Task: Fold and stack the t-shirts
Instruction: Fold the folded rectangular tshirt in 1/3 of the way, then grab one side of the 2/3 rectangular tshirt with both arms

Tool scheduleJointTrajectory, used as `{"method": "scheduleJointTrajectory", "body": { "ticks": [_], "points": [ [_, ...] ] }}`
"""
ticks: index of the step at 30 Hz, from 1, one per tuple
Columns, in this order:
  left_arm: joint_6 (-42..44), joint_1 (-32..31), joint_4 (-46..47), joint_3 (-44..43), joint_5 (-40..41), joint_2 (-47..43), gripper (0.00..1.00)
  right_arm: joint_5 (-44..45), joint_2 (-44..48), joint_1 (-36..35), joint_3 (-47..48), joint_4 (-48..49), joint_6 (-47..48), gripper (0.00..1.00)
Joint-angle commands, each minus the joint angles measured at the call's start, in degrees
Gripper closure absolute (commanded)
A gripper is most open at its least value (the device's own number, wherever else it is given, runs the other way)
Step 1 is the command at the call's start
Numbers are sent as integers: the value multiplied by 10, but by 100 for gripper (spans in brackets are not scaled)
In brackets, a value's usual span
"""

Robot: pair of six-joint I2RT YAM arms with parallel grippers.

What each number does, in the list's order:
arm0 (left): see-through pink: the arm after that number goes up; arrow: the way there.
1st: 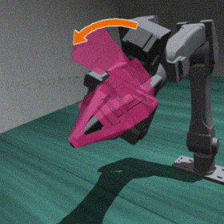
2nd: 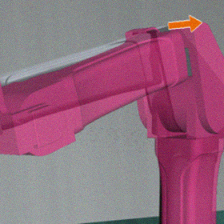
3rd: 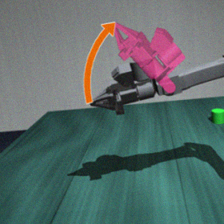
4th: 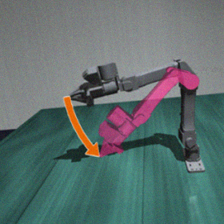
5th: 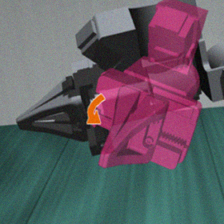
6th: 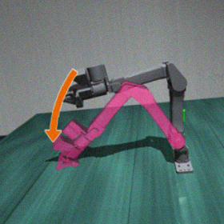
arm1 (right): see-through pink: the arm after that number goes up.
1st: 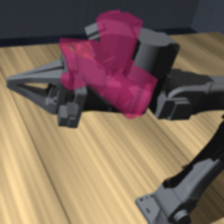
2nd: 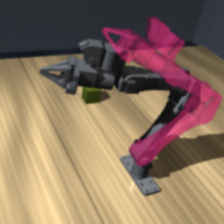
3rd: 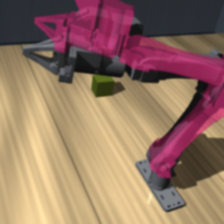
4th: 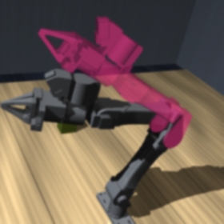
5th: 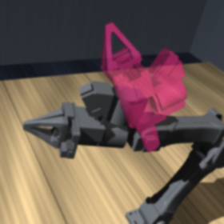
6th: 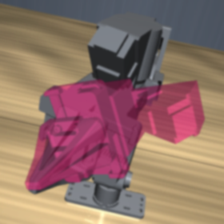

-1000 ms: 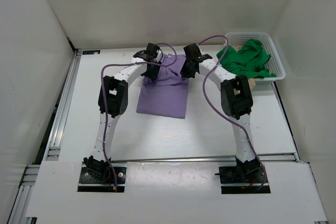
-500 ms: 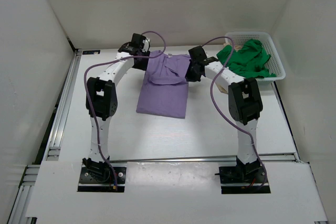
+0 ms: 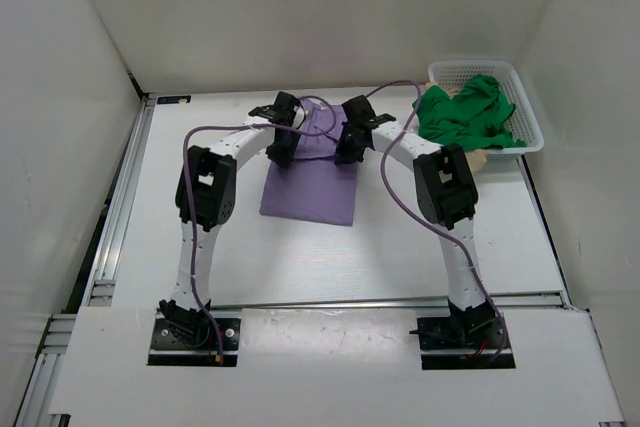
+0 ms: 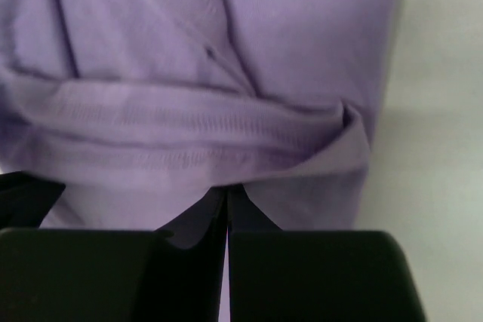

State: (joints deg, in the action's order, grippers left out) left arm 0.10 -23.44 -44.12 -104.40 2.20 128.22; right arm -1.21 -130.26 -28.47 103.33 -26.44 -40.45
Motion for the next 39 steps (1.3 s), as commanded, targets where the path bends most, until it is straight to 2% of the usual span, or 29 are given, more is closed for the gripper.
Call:
{"method": "scheduleJointTrajectory", "body": {
  "ticks": [1, 6, 11, 17, 19, 20, 22, 23, 25, 27, 31, 32, 33, 36, 39],
  "points": [
    [-1, 11, 8, -64, 40, 20, 67, 14, -30, 3, 56, 2, -11, 99],
    [-1, 23, 8, -144, 58, 62, 51, 50, -48, 3, 98, -3, -17, 99],
    [-1, 28, 13, -163, 69, 69, 36, 72, -54, 16, 104, -3, -27, 97],
    [-1, 47, 13, -186, 81, 47, 23, 80, -43, 34, 120, -14, -27, 93],
    [-1, 62, 13, -193, 81, 24, 14, 85, -31, 40, 126, -19, -27, 88],
    [-1, 62, 13, -200, 81, 15, 13, 85, -20, 40, 126, -20, -20, 79],
    [-1, 76, 13, -201, 81, -16, 0, 85, -6, 46, 131, -27, -11, 65],
    [-1, 76, 13, -187, 81, -31, 0, 85, 10, 46, 131, -45, -4, 49],
    [-1, 91, 13, -158, 57, -79, 0, 64, 30, 46, 131, -65, 22, 37],
    [-1, 98, 13, -78, 20, -121, 0, 39, 64, 46, 112, -105, 44, 26],
    [-1, 104, -12, 93, -39, -231, 0, 2, 160, 46, -22, -123, 62, 20],
    [-1, 104, -19, 158, -57, -267, 0, -7, 202, 40, -91, -118, 62, 16],
    [-1, 104, -26, 189, -93, -282, 0, -30, 220, 35, -127, -106, 62, 16],
    [-1, 104, -40, 293, -126, -324, 0, -73, 277, 18, -246, -78, 49, 16],
    [-1, 124, -27, 342, -158, -369, 0, -87, 308, -6, -324, -69, 29, 16]
  ]
}}
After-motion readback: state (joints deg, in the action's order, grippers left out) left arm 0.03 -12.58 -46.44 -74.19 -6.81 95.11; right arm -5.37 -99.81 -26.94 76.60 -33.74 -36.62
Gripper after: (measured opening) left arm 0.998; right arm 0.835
